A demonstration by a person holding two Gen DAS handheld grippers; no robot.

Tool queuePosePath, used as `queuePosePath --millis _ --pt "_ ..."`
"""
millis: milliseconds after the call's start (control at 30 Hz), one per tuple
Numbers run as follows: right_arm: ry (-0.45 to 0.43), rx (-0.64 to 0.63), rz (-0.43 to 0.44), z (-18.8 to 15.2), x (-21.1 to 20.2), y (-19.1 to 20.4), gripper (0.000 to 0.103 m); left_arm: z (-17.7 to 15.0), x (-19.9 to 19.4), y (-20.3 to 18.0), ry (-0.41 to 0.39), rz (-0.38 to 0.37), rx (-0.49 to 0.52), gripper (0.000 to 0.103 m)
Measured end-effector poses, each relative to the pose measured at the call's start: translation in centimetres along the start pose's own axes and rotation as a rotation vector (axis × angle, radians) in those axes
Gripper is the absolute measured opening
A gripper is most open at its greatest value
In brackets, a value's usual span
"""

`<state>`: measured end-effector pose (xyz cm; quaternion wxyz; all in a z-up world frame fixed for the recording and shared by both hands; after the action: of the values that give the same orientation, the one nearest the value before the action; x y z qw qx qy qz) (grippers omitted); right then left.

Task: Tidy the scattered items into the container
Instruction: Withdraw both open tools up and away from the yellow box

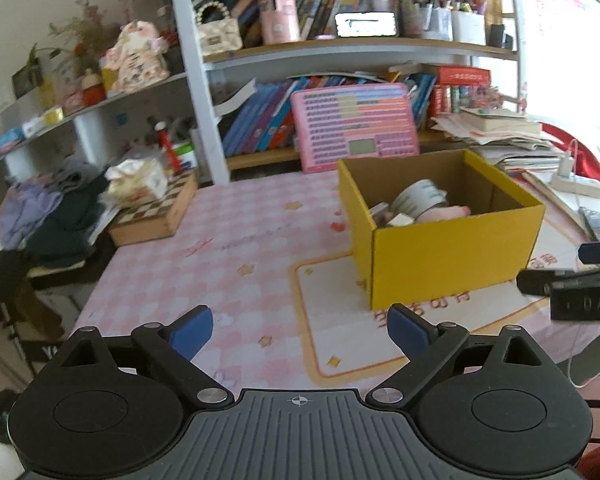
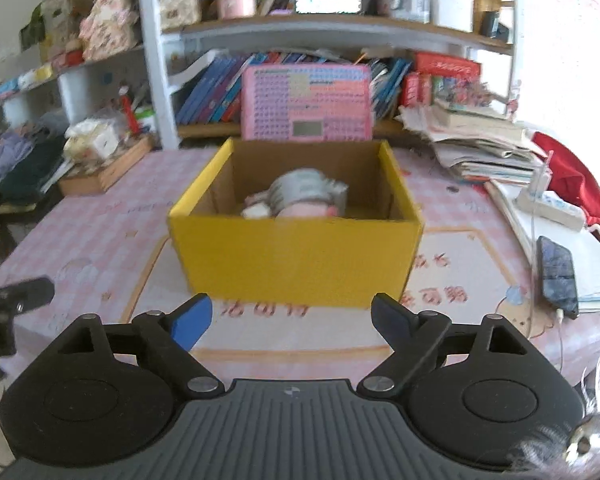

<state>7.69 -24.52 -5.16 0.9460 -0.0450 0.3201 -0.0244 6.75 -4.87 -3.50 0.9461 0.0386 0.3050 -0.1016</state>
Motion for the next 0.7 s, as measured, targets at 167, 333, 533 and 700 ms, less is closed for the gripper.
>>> queuePosePath --millis 167,333,533,700 --pt "-0.008 -0.042 0.014 -0.4 -0.7 1.4 0.092 -1.1 -0.8 0.4 0.018 0.003 -0.022 0.096" --pt "0.006 -0.05 0.026 -1.1 -1.1 2.0 0.095 -2.1 -1.4 0.5 0.035 0.002 -0.03 0.099" --pt "0.017 -0.076 0.037 -1.8 -1.6 2.8 0.098 -3.0 -1.9 0.6 0.057 -0.003 -0.044 0.099" --pt "0.027 -0.093 0.038 -2.3 -1.9 3.2 0.1 -3.6 -2.0 0.6 0.071 -0.018 -0.058 0.1"
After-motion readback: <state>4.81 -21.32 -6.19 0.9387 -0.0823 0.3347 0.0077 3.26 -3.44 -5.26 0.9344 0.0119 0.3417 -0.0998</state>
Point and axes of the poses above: each gripper's, at about its wrist camera, not at the fingertips, and x roughly the way its jaws point, y to its left, z to its top, the point moved 10 cm from there along x, roughly the way its jaws point, and after that the axes turned 12 degrees about -z, right-handed, at the moved point
